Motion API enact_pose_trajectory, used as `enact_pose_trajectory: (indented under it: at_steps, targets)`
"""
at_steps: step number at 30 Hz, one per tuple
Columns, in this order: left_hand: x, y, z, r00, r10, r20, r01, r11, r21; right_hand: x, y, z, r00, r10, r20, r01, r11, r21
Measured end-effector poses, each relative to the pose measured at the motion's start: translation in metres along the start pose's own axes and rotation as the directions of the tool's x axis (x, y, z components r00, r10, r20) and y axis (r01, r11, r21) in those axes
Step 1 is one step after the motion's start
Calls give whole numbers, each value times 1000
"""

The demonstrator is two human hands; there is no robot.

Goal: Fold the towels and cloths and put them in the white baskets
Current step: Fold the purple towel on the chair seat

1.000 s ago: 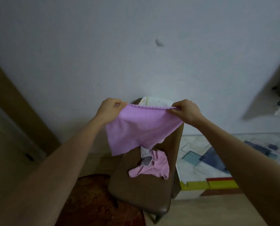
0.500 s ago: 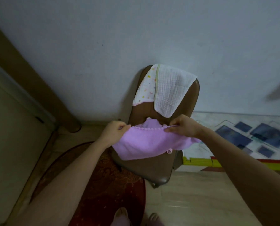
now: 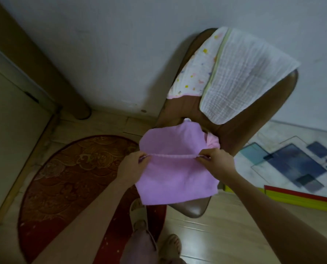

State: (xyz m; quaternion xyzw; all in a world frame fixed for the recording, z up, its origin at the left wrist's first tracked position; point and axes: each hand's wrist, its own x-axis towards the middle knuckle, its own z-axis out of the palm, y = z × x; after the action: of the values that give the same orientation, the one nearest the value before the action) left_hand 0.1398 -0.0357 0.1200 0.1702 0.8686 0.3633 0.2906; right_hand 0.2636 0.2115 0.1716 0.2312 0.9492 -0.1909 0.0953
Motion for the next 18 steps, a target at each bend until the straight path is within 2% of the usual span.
enact_pose_trajectory:
  at_steps: [5,12,18]
  targets:
    - [72,-47,12,999,-17,29,18,999,-34,70,-2,52,997,15,-75,-19,999,-51]
    - [178,-73,14,999,-34,-10,34,999,-26,172,0,104,976,20,-217,-41,995,-93]
    - [234,-112,38,996,-61,-68,54,993,-101,216,0,155,927,-20,-376,-79,967,-244]
